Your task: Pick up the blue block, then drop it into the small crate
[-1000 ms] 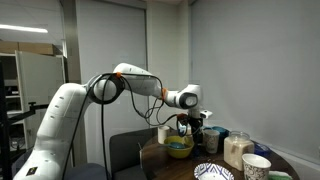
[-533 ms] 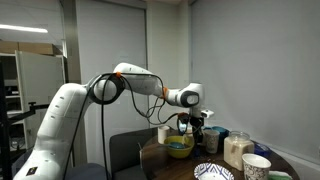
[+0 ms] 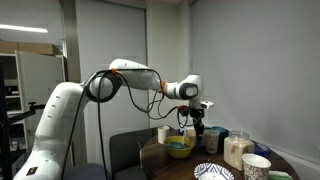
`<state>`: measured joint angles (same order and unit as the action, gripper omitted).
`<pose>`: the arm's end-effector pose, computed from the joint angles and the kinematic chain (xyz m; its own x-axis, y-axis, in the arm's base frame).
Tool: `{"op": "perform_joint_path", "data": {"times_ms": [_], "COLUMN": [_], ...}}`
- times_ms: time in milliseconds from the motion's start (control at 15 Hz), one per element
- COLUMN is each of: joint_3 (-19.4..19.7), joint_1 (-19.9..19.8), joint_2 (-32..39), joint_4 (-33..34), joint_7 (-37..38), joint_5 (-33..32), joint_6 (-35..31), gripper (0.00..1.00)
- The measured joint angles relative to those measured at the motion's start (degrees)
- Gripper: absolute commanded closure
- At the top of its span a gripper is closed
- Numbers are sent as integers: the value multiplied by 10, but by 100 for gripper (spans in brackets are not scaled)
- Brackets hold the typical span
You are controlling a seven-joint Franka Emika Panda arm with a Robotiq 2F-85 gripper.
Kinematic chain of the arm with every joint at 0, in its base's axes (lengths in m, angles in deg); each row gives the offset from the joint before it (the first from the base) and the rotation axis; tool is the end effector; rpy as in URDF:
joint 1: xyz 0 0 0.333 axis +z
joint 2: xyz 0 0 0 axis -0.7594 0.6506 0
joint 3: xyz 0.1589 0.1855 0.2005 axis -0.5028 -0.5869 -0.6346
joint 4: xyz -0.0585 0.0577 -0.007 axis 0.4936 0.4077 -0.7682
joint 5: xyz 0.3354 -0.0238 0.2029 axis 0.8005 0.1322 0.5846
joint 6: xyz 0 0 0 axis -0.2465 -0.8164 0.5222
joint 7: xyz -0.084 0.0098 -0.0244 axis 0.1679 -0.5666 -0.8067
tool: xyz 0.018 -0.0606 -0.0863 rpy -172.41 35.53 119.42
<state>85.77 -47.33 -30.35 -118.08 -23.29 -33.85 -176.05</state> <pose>0.6731 0.0001 0.4690 0.8860 -0.4560 0.0840 -0.4590 -0.8882 0.0199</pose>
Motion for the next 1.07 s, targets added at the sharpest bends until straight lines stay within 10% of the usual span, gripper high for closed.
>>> {"op": "perform_joint_path", "data": {"times_ms": [1067], "joint_3": [-39], "joint_1": [35], "joint_2": [4], "joint_4": [7], "joint_7": [-113], "joint_5": [7], "joint_6": [-275], "gripper": [92]}}
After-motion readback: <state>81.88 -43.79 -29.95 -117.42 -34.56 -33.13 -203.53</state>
